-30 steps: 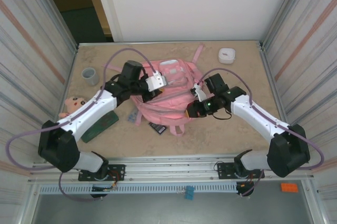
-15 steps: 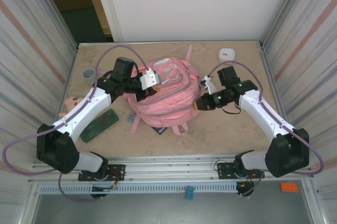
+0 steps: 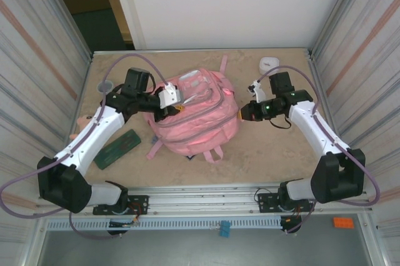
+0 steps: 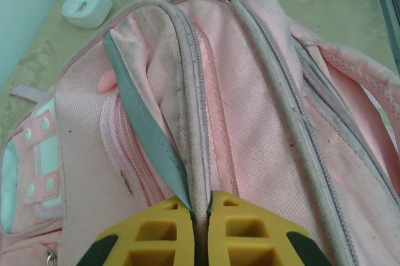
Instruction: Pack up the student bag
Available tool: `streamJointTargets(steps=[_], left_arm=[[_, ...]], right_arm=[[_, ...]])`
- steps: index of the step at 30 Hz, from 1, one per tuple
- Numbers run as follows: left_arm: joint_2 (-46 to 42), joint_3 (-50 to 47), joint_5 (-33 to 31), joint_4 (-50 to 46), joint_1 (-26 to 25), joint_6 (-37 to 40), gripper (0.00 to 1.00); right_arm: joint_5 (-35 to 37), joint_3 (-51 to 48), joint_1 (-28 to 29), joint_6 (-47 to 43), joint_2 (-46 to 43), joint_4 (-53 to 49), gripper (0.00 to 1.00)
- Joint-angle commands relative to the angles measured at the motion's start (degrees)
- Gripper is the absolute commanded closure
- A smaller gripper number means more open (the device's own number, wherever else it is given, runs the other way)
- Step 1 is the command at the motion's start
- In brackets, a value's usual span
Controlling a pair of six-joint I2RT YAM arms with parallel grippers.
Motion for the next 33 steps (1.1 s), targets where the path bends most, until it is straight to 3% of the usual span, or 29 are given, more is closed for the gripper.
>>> streamJointTargets(steps=[1, 4, 6, 9, 12, 15, 17, 20, 24, 28, 31, 33], left_arm=[[-2.6, -1.7, -1.5, 4.7, 0.9, 1.5, 1.0], [0.6, -3.9, -8.8, 12.4, 0.9, -0.5, 1.0], [3.7, -2.1, -8.6, 13.5, 0.9, -0.9, 0.97], [7.5, 0.3, -6.3, 15.8, 0.9, -1.9, 0.89], [9.1, 1.3, -4.9, 17.7, 0.7, -2.8, 0.69], [7.9, 1.6, -5.6, 15.9, -0.8, -2.4, 0.38], [5.4, 0.6, -8.4, 14.8, -3.1, -2.2, 0.28], [1.1, -1.5, -12.2, 12.0, -8.4, -0.7, 0.22], [-2.7, -4.7, -13.3, 9.7, -16.0, 0.1, 0.19], [-1.4, -4.9, -13.4, 8.3, -20.5, -0.8, 0.22], [1.6, -4.5, -15.5, 7.8, -22.4, -1.0, 0.32], [3.7, -4.4, -18.6, 8.0, -23.0, -1.2, 0.44]], right_arm=[[0.4, 0.4, 4.6, -1.2, -1.1, 3.3, 1.0], [-1.9, -2.4, 9.3, 0.5, -4.4, 5.7, 1.0], [-4.7, -6.1, 11.7, 4.7, -7.1, 10.9, 1.0], [-2.9, -10.3, 16.4, 8.8, -10.1, 17.1, 1.0], [-0.8, -12.1, 17.9, 12.3, -11.2, 20.4, 1.0], [-0.2, -12.4, 18.5, 13.5, -11.0, 22.3, 1.0], [-0.2, -12.0, 18.7, 13.4, -10.3, 22.3, 1.0], [-0.7, -11.0, 18.8, 12.9, -9.2, 21.5, 1.0], [-0.8, -10.3, 19.5, 12.6, -9.2, 21.1, 1.0], [-1.2, -10.1, 19.7, 12.6, -9.4, 21.0, 1.0], [-1.3, -9.8, 19.7, 12.6, -9.4, 20.5, 1.0], [-1.4, -9.6, 19.7, 12.4, -9.6, 20.5, 1.0]])
